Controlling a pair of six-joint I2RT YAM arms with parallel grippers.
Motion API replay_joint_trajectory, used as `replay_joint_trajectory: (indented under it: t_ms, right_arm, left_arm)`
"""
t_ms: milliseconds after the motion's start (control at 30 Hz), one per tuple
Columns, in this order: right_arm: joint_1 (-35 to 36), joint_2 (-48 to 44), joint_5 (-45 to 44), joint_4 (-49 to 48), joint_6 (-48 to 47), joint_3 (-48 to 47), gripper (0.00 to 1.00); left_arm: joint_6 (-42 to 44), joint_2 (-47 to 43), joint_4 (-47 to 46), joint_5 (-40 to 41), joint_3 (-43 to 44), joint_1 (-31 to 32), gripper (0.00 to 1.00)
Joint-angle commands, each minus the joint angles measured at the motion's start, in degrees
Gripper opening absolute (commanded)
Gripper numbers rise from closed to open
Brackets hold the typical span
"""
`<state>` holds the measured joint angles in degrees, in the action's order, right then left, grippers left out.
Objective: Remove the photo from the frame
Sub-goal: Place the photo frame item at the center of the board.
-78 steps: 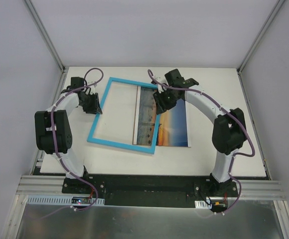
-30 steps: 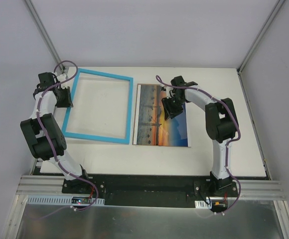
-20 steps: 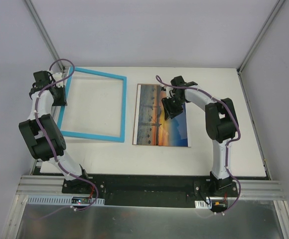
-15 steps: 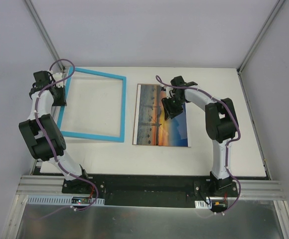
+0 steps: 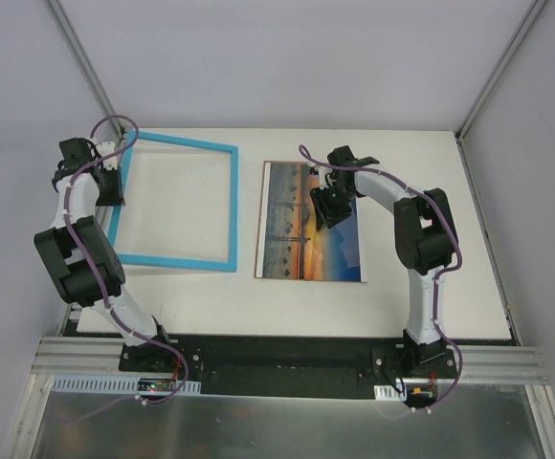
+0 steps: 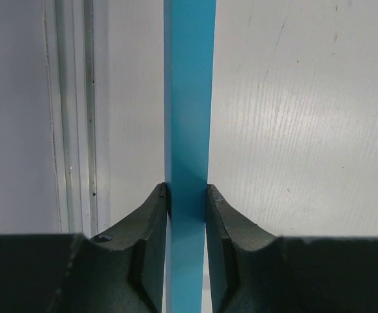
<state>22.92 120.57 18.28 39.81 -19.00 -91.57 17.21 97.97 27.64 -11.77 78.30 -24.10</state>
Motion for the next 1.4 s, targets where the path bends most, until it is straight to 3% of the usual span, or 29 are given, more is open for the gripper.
replay_joint_trajectory:
  t_ms: [0,433,1133,1367]
  right_arm:
    - [0.3,-3.0,-1.8,1.4,-0.2,0.9,0.45]
    - [0.3,-4.1,-2.1,1.4,-0.2,1.0,0.45]
    - [0.4,-5.3,-2.5,1.1,-0.4,1.7,0.45]
    - [0.4,-5.4,-2.5,1.1,-0.4,1.7,0.45]
  left_arm:
    - [-1.3,2.2,0.0,-4.1,2.1,-0.2,0.0]
    - [-1.2,8.5,-0.2,-4.4,3.3,2.3,0.0]
    - [-4.5,15.9,-2.5,7.3,8.7,2.6,0.08]
    - [-3.8,18.5,-2.9,10.3,11.3,4.0,0.14]
